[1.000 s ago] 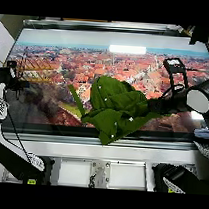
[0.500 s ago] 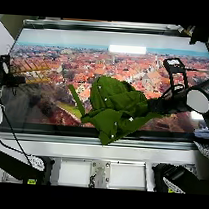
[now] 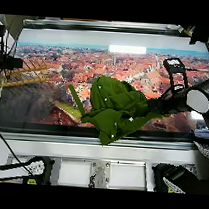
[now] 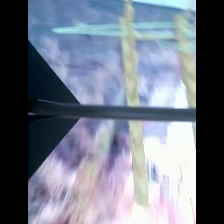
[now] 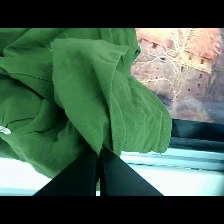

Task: Fold the clothes and pants, and hang the long-sleeved shirts on hangers.

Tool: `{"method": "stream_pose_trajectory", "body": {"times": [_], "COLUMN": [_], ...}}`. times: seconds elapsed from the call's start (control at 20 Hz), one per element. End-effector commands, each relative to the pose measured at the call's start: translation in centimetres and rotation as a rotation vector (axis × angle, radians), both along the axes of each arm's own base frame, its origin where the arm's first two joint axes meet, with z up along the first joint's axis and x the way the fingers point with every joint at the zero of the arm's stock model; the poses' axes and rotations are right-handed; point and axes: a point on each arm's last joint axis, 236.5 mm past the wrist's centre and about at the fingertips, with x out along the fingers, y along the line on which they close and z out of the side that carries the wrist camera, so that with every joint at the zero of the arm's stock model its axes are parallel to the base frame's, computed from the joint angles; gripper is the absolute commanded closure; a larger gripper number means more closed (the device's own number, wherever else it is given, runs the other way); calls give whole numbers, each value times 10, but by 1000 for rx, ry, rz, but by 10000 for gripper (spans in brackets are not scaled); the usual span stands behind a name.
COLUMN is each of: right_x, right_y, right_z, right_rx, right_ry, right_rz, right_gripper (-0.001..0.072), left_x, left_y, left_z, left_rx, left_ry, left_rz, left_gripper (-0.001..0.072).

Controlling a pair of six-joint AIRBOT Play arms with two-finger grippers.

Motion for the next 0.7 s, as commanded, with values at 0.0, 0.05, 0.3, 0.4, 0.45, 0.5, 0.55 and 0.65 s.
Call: {"method": "stream_pose_trajectory", "body": {"times": [0.0,0.05,0.3,0.4,0.45,0.5,0.55,0.65], "right_x": [0,0,0,0,0,0,0,0], "right_y": [0,0,0,0,0,0,0,0], "right_z": [0,0,0,0,0,0,0,0], "right_rx": [-1,0,-1,-1,-1,-1,-1,0], "right_ry": [1,1,1,0,0,1,1,1], "right_rz": [1,1,1,1,1,1,1,1], "right_gripper": [703,703,703,703,703,703,703,703], "left_x": [-31,-47,-105,-119,-130,-144,-158,-177], "left_y": [-114,-147,-216,-227,-233,-236,-239,-243], "left_z": [35,41,55,57,54,50,45,37], "left_rx": [-81,-107,-144,-159,-166,-175,-189,-208], "left_ry": [33,52,121,144,182,237,293,366], "left_rz": [-456,-626,-987,-1014,-1047,-1081,-1107,-1140], "left_gripper": [693,693,693,694,695,695,695,695]}}
